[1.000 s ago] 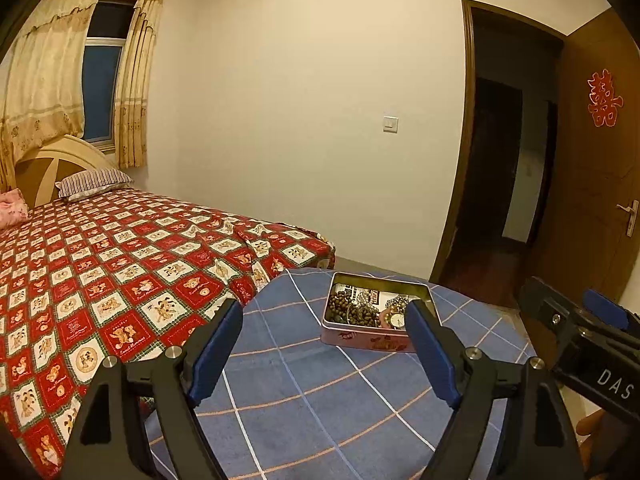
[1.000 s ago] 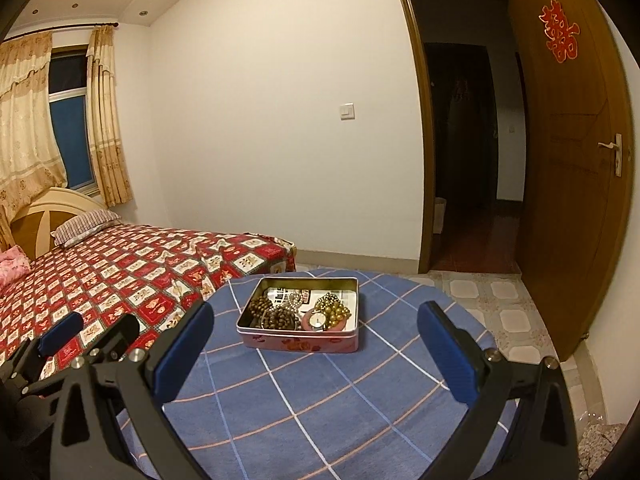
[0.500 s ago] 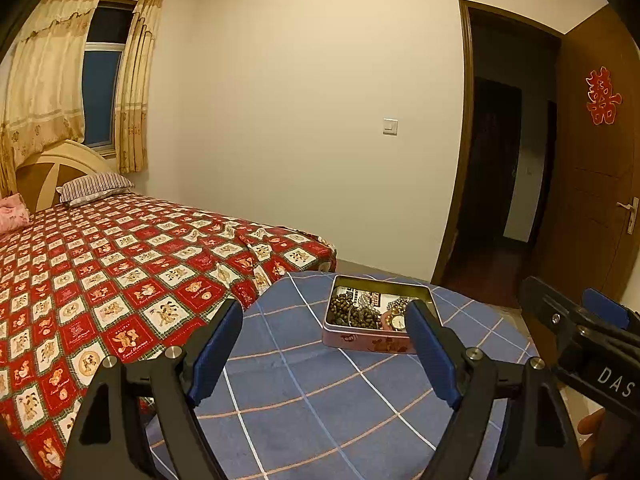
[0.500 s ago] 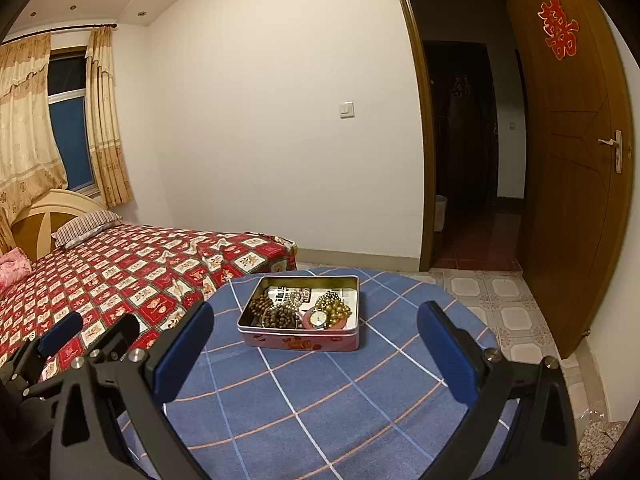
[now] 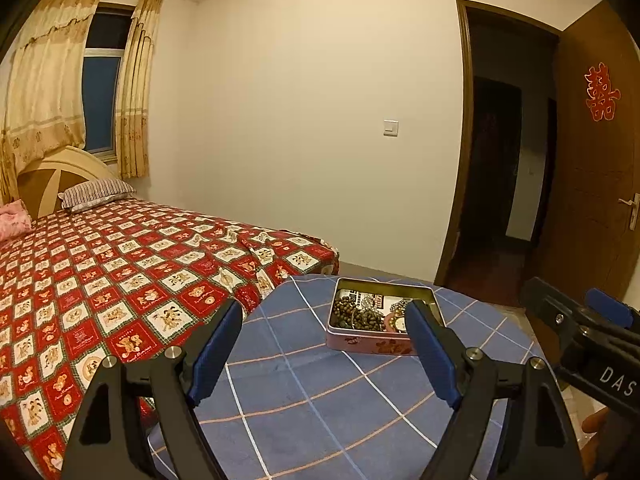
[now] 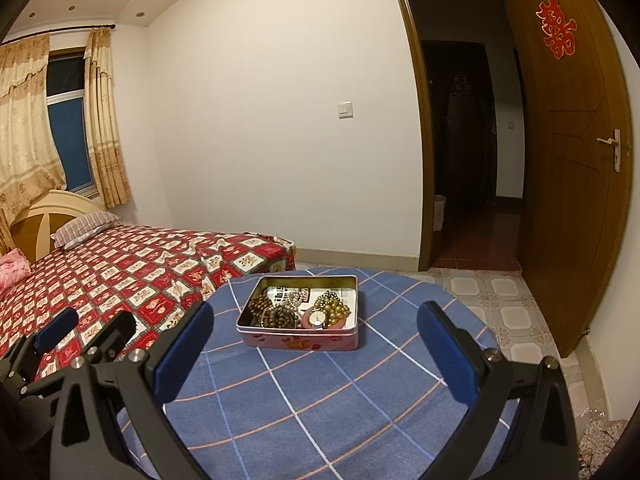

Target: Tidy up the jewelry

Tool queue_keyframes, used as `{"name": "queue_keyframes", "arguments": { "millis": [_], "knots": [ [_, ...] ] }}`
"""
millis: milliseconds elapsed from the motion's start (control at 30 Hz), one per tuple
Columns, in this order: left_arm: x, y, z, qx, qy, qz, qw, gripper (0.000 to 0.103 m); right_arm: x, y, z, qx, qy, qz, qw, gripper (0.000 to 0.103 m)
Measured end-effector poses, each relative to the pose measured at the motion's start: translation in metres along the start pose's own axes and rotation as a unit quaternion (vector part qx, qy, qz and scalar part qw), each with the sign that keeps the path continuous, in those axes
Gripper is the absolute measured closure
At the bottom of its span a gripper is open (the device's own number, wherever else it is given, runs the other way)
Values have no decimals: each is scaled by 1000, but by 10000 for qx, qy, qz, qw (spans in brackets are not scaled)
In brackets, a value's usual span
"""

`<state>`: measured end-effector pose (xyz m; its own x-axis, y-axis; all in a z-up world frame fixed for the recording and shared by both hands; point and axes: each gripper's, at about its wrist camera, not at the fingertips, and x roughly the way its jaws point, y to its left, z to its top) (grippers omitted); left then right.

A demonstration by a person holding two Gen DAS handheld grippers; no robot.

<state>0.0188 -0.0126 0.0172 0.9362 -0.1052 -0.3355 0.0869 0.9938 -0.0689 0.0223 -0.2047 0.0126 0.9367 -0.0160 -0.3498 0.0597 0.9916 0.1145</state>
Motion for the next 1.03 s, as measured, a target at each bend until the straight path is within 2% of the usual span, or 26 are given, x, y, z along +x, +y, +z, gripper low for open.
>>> {"name": "queue_keyframes", "arguments": {
  "millis": [333, 767, 1033],
  "knots": [
    [2, -9, -1, 437, -174, 378, 9982, 19, -1, -4, 0, 43, 1, -83, 10000, 0],
    [3, 0, 1, 110, -125, 59, 9998, 20, -1, -5, 1, 63, 44, -82, 9999, 0],
    [12, -7, -6, 332, -13, 256, 9991, 19, 8, -7, -1, 71, 218, -106, 9997, 0]
  ]
}}
